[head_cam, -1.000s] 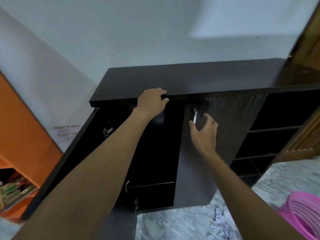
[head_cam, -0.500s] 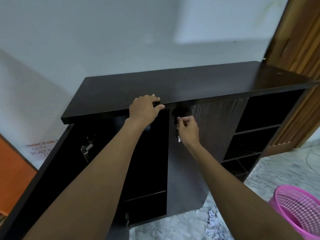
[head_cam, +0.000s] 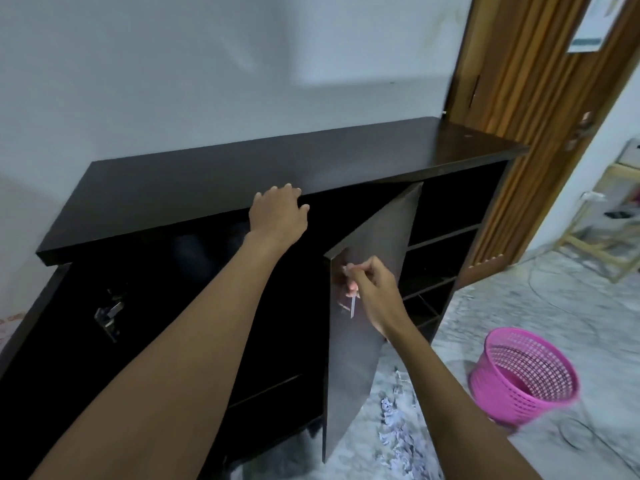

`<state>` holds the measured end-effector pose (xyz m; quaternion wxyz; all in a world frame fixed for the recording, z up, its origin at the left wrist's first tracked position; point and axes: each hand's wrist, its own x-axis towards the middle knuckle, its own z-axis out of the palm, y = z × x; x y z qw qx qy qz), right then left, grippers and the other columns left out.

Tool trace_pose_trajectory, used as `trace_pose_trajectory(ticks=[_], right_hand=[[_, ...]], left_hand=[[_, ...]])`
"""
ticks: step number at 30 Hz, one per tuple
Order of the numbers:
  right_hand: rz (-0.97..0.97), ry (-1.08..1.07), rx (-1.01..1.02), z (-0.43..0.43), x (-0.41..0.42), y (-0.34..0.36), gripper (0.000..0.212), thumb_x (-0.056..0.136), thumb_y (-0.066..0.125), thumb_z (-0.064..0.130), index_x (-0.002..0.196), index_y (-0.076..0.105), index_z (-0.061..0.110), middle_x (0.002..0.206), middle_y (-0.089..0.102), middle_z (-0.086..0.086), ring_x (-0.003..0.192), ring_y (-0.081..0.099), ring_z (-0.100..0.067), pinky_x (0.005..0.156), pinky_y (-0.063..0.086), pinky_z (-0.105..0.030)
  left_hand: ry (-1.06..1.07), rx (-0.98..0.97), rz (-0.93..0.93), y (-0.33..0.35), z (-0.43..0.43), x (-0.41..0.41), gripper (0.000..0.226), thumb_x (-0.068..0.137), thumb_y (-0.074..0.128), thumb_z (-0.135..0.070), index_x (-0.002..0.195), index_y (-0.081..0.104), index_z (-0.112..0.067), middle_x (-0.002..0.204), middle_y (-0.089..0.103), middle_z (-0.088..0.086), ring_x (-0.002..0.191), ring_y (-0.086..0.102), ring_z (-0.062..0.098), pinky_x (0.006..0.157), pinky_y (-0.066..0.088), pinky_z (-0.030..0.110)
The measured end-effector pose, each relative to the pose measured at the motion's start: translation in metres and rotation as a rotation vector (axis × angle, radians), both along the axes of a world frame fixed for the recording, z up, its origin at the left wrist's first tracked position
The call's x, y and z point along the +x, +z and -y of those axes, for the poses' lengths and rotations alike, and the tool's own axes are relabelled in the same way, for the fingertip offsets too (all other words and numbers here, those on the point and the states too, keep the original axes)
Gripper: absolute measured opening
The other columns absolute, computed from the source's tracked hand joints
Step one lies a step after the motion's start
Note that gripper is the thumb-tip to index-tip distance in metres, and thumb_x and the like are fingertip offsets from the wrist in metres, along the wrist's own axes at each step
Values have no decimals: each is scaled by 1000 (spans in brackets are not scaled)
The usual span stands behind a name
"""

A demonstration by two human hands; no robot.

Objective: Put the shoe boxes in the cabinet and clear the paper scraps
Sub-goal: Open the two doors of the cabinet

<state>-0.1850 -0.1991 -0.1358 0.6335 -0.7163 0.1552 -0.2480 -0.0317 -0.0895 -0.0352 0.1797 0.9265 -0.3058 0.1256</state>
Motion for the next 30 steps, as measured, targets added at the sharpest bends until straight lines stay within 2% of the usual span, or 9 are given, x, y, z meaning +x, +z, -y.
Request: trace_pose_trajectory(ticks=[4, 6, 9, 13, 17, 19, 23, 26, 30], right_hand=[[34, -48, -28, 27, -47, -4, 46, 95, 55, 49, 76, 44, 9, 68, 48, -5, 66, 49, -23, 66, 41, -41], [-26, -114, -34, 55, -76, 6, 54, 95, 50, 56, 88, 53, 2, 80, 57, -12, 77, 59, -25, 73, 43, -38], [-232, -152, -74, 99, -116, 41, 54, 94, 46, 60, 110, 67, 13, 103, 73, -3, 97, 69, -15, 80, 49, -31], [-510, -244, -466, 139, -130, 87, 35, 97, 57, 34, 130, 62, 21, 121, 65, 5, 110, 62, -14, 93, 47, -31], [-844, -534, -917, 154, -117, 93, 41, 96, 53, 19, 134, 57, 34, 119, 66, 1, 106, 64, -24, 84, 51, -37], [-853, -642, -1040, 158, -114, 86, 44, 95, 51, 11, 133, 57, 33, 114, 67, 0, 106, 62, -25, 79, 49, -38], [-779, -768, -1181, 163, -112, 58, 52, 92, 52, 13, 144, 44, 20, 127, 62, -3, 114, 57, -28, 96, 41, -42], [-699, -812, -1240, 162, -108, 35, 53, 90, 53, 16, 143, 46, 17, 128, 62, 0, 115, 58, -23, 109, 33, -41], [-644, -823, -1264, 168, -110, 28, 52, 92, 53, 18, 144, 44, 18, 134, 58, 2, 122, 54, -19, 116, 26, -40]], left_hand=[[-152, 48, 0, -1, 36, -3, 51, 100, 46, -38, 143, 45, -10, 149, 45, 7, 137, 40, 28, 116, 25, 46], [-201, 93, 14, -3, 57, -2, 56, 98, 46, -42, 144, 43, -10, 150, 43, 6, 138, 38, 28, 116, 24, 47], [-232, 147, 65, -7, 90, -6, 62, 94, 49, -49, 141, 43, -10, 143, 48, 5, 133, 42, 27, 113, 28, 47], [-248, 168, 61, -5, 133, -16, 68, 90, 53, -54, 141, 42, -10, 141, 49, 7, 131, 44, 28, 112, 29, 50], [-256, 170, 38, -2, 166, -22, 75, 88, 56, -55, 143, 38, -8, 142, 49, 8, 132, 43, 29, 113, 28, 52], [-232, 202, 45, -2, 177, -23, 77, 87, 56, -57, 143, 39, -8, 145, 46, 7, 134, 41, 28, 113, 26, 56], [-186, 267, 67, -6, 187, -25, 84, 85, 57, -59, 147, 33, -9, 155, 33, 7, 143, 31, 28, 114, 20, 62], [-195, 255, 78, -8, 186, -22, 85, 85, 58, -58, 150, 30, -9, 159, 27, 7, 146, 25, 27, 115, 18, 62], [-219, 226, 70, -8, 182, -20, 85, 85, 58, -58, 150, 31, -10, 159, 26, 6, 147, 24, 26, 116, 17, 59]])
